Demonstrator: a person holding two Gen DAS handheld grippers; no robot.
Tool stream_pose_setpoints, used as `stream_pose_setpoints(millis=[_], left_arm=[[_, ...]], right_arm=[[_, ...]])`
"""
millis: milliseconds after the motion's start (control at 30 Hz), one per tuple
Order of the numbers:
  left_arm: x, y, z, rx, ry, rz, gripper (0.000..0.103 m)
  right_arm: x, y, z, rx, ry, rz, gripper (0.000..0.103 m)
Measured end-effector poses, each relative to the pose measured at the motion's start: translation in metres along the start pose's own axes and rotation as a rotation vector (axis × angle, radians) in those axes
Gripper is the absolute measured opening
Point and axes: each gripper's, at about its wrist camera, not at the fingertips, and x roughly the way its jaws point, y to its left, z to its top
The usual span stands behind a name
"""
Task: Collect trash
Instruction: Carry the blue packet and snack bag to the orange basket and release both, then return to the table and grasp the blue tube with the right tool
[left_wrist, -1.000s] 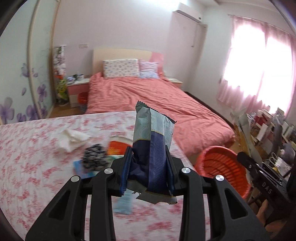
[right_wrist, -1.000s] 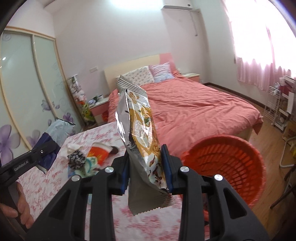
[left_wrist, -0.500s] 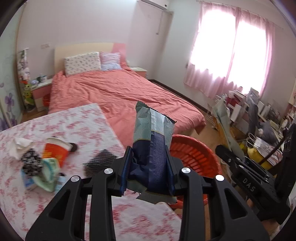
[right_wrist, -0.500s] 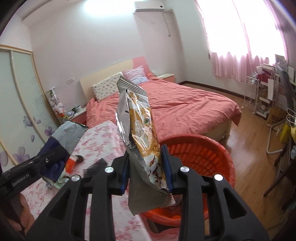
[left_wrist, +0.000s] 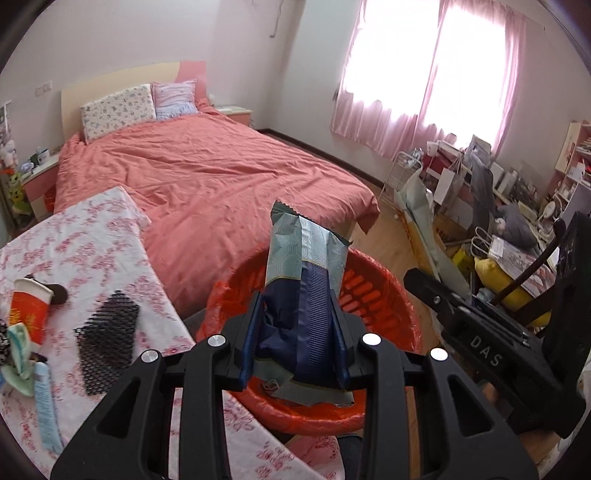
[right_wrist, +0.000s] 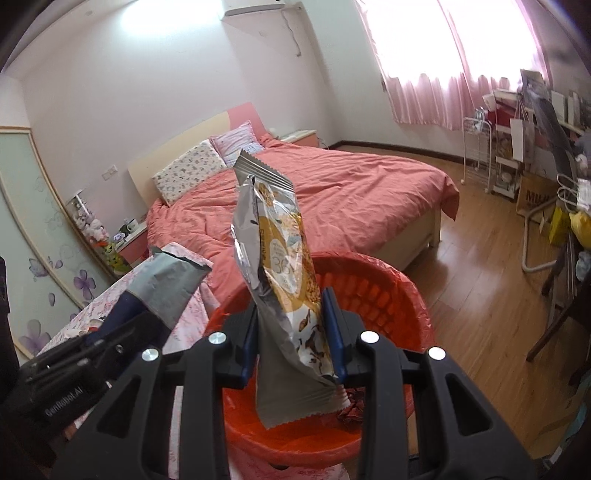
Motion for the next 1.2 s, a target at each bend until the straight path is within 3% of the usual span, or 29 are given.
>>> stream_pose_setpoints(millis=[200, 267, 367, 500, 567, 833, 1033, 1200], left_arm=[[0.024, -0.001, -0.002, -0.01, 0.059, -0.01, 0.035], [0.03, 0.0, -0.005, -0.011, 0.08, -0.003, 0.043], [0.032, 0.004, -0.008, -0.023, 0.095, 0.026, 0.06], [0.026, 0.012, -0.012, -0.028, 0.097, 0.064, 0.065], [0.02, 0.017, -0.012, -0.016, 0.081, 0.105, 0.075], [-0.016, 0.061, -0.027, -0.033, 0.025, 0.27, 0.08], [-0.052, 0.112, -0.042, -0.117, 0.008, 0.377, 0.081], [-0.089, 0.159, -0.056, -0.188, -0.029, 0.478, 0.087]], right_arm=[[0.021, -0.016, 0.0, 0.029, 0.027, -0.002, 0.039], [0.026, -0.018, 0.001, 0.032, 0.037, -0.001, 0.041], [0.034, -0.021, -0.002, 0.035, 0.048, -0.006, 0.054], [0.033, -0.021, -0.005, 0.028, 0.04, -0.034, 0.066], [0.029, -0.017, -0.006, 0.006, 0.026, -0.058, 0.071], [0.017, 0.014, -0.014, -0.1, 0.009, -0.095, 0.082], [0.017, 0.053, -0.029, -0.156, 0.027, -0.06, 0.084], [0.022, 0.097, -0.048, -0.224, 0.06, -0.006, 0.085]])
